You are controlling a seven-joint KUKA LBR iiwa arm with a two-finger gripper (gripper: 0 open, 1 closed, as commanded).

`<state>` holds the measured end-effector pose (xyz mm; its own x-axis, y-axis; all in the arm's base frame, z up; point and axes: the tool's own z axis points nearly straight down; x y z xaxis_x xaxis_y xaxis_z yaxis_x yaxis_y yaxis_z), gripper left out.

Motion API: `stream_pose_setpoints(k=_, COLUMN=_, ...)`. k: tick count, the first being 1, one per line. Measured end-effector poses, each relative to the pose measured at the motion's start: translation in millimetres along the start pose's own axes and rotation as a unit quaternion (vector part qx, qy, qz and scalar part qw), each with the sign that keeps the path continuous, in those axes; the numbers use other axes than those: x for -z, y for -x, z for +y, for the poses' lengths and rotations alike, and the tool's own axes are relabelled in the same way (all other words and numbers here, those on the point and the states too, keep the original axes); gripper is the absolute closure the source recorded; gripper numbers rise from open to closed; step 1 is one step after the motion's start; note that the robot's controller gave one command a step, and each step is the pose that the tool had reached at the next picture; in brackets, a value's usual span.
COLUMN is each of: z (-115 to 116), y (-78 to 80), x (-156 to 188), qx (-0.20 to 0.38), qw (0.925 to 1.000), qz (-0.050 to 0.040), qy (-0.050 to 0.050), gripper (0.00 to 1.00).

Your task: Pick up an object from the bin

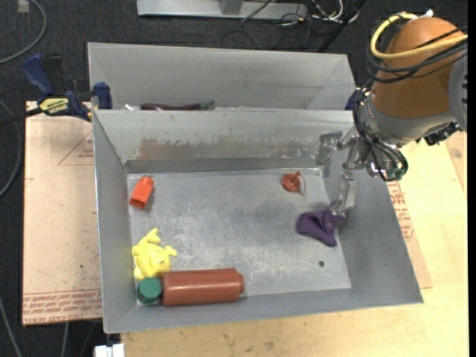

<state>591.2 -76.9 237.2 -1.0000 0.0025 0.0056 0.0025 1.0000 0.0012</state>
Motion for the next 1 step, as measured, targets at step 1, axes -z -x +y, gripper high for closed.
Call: stream_pose_setpoints(k=1, z=0.3, y=0.8, x=4.7, qx=0.001, qw=1.0, qz=-0.0035, qy=0.0, gripper=0.0)
